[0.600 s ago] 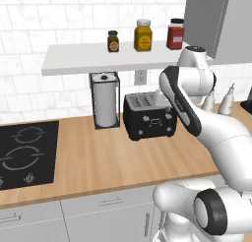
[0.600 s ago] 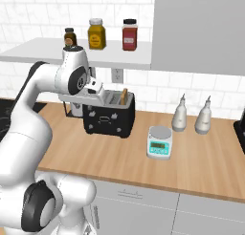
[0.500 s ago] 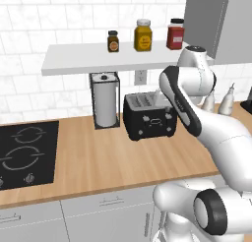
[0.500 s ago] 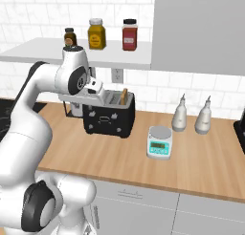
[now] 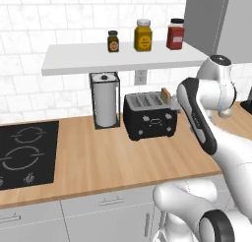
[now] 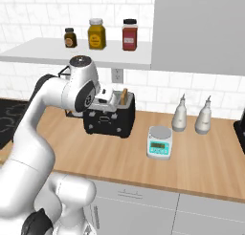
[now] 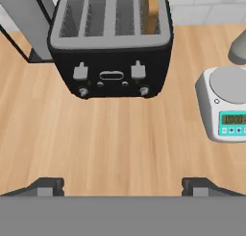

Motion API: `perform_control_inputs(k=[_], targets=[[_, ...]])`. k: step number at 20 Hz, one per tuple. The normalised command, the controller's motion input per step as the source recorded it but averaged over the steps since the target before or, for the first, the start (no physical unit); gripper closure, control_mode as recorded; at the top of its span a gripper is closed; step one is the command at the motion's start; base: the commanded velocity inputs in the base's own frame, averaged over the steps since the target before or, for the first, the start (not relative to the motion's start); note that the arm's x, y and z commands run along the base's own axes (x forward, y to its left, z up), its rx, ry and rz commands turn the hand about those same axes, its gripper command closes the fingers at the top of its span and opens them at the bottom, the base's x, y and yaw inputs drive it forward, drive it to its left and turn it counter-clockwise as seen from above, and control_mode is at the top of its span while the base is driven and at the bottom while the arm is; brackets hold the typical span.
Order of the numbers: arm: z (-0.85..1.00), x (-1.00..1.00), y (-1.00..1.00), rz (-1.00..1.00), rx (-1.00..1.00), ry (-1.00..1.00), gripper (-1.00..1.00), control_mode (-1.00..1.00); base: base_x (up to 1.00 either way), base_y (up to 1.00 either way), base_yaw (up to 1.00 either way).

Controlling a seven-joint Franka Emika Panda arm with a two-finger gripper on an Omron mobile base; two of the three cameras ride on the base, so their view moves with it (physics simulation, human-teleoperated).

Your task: Start the toaster. Once the lever pops up, take the bread to the plate on the dining counter.

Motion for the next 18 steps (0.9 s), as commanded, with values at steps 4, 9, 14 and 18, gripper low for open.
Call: perform_control_inputs(k=[4,9,14,18], targets=[[-0.22,0.17,-0.48,0.00,0.00,-0.09,-1.00,-1.00,0.00,0.00,0.00],[-0.18,0.47,-0.37,0.00,0.00,-0.02,-1.00,-1.00,0.00,0.00,0.00],[-0.17,0.52,-0.16,0.00,0.00,0.00,-1.00,-1.00,0.00,0.00,0.00],[-0.17,0.49,-0.12,0.00,0.00,0.00,-1.00,-1.00,0.00,0.00,0.00]])
